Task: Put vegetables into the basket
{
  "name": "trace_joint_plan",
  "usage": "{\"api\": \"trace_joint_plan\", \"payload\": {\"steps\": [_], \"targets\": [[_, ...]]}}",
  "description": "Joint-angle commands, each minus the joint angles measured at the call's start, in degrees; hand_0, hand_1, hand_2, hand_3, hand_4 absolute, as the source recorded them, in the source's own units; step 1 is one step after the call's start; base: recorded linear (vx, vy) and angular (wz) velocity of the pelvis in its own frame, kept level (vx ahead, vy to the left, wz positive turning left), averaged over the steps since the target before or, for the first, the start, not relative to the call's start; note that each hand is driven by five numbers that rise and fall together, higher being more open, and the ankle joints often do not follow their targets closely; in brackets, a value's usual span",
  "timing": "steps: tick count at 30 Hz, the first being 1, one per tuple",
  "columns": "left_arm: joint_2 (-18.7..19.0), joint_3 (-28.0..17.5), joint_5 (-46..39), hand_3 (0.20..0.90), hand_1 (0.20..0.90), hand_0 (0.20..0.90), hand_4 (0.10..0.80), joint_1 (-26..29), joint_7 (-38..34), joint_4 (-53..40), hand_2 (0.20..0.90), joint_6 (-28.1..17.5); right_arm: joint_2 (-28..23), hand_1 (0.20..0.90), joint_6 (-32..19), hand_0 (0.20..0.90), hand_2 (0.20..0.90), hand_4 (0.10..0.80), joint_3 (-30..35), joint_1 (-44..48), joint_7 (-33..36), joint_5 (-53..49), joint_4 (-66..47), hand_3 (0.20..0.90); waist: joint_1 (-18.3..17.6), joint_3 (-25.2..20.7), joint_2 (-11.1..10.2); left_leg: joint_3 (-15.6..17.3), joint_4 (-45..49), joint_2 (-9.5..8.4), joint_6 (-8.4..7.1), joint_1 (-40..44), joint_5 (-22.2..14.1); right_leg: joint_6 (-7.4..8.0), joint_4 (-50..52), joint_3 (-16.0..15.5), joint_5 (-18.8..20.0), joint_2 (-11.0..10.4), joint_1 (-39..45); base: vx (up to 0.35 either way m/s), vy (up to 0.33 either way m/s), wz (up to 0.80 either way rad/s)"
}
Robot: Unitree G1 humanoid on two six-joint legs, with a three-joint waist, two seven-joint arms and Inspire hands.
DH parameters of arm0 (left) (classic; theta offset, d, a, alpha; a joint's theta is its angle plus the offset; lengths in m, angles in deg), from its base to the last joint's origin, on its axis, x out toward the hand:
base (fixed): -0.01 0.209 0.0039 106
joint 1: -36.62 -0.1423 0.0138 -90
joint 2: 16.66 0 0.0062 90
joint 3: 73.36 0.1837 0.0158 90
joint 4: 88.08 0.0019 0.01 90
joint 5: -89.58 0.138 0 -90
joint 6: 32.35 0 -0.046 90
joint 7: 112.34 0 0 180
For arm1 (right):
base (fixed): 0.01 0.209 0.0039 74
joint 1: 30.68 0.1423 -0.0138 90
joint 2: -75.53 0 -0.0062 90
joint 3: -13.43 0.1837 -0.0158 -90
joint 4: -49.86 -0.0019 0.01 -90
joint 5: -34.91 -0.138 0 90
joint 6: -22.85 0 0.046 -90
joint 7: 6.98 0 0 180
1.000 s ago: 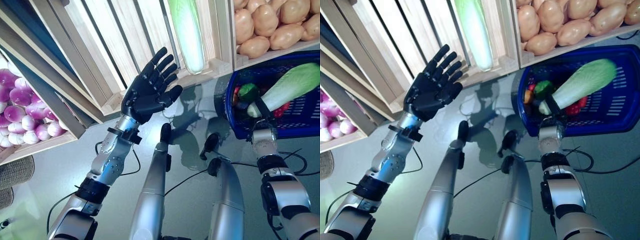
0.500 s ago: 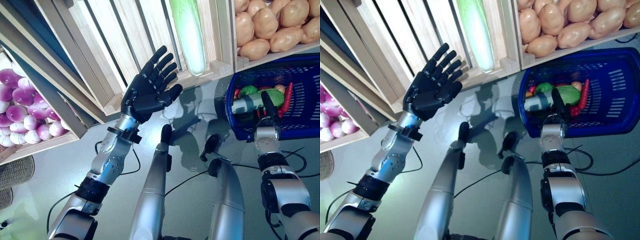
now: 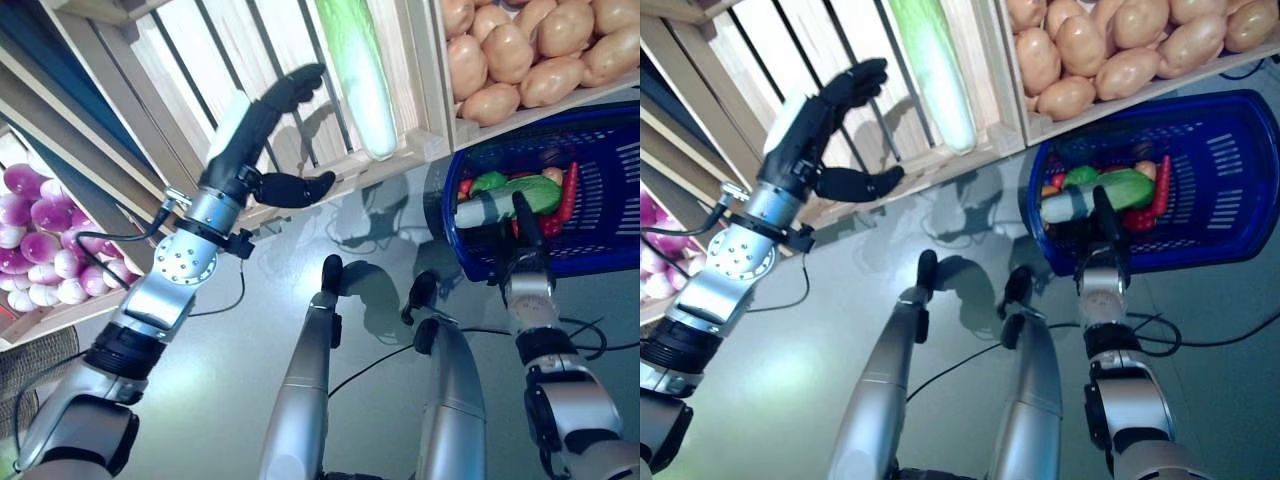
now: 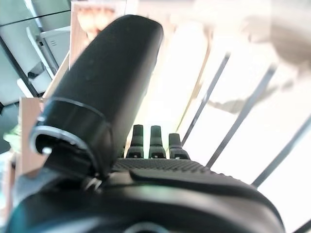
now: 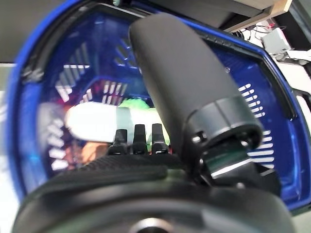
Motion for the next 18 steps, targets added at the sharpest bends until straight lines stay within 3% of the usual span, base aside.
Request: {"api": "trace_joint_plan", "payload": {"steps": [1,4,10,15,16,18], "targets": [[0.41,-8.17,4.48,0.9,0.9,0.9,0.8,4.46,-5.98,-6.62,0.9,-1.77,-1.54,0.9,-0.15,0.9,0.9,0.8,-0.78,-4.42,-5.46,0.01,-8.02,0.9,-2.98,-0.02,4.02,2.0,-3.31,-1.41,-0.12,3.39,-0.06,1.02,-3.78,0.52,0.21,3.53,6.38,0.0,0.0,0.0],[1.13,-9.38,6.03,0.9,0.9,0.9,0.8,3.94,-8.17,-5.96,0.9,-0.12,0.04,0.9,-0.71,0.9,0.9,0.8,-2.53,-7.28,-5.93,4.0,-12.17,0.9,-3.32,-0.02,3.34,2.12,-4.15,-1.46,-0.19,5.04,-0.06,1.06,-5.07,0.41,0.23,3.49,8.2,0.005,0.021,-0.02],[5.5,-8.76,23.13,0.9,0.9,0.9,0.8,5.66,-14.93,-1.15,0.9,3.85,1.11,0.9,-0.03,0.9,0.9,0.8,-6.03,-12.72,-5.96,7.66,-18.45,0.9,-4.7,-0.02,2.25,3.07,-5.17,-1.0,-0.47,6.82,0.17,0.96,-6.33,0.47,0.31,3.71,9.95,0.004,0.046,-0.06],[13.4,-2.26,40.25,0.9,0.9,0.9,0.8,10.72,-14.53,3.18,0.9,11.66,-1.26,0.9,1.52,0.9,0.9,0.8,-7.56,-14.79,-7.34,6.47,-20.6,0.9,-5.97,-0.02,2.05,4.14,-5.91,-0.39,-0.82,7.45,0.59,0.9,-6.93,0.61,0.37,3.74,10.39,-0.017,0.054,-0.02],[14.14,-1.46,40.34,0.9,0.9,0.9,0.8,11.29,-14.62,3.43,0.9,12.3,-1.44,0.9,1.56,0.9,0.9,0.8,-7.75,-14.84,-7.5,6.15,-20.61,0.9,-6.08,-0.02,2.1,4.2,-5.97,-0.35,-0.84,7.48,0.62,0.91,-6.94,0.66,0.38,3.76,10.39,-0.022,0.042,-0.03],[18.17,3.9,44.06,0.9,0.9,0.9,0.8,15.22,-14.23,6.02,0.9,16.09,-2.19,0.9,2.38,0.9,0.9,0.8,-8.56,-15.55,-8.62,4.28,-21.29,0.9,-6.82,-0.02,2.11,4.66,-6.01,-0.03,-1.03,7.41,0.79,0.94,-7.13,0.94,0.48,3.7,10.3,-0.021,0.051,-0.03]]}}
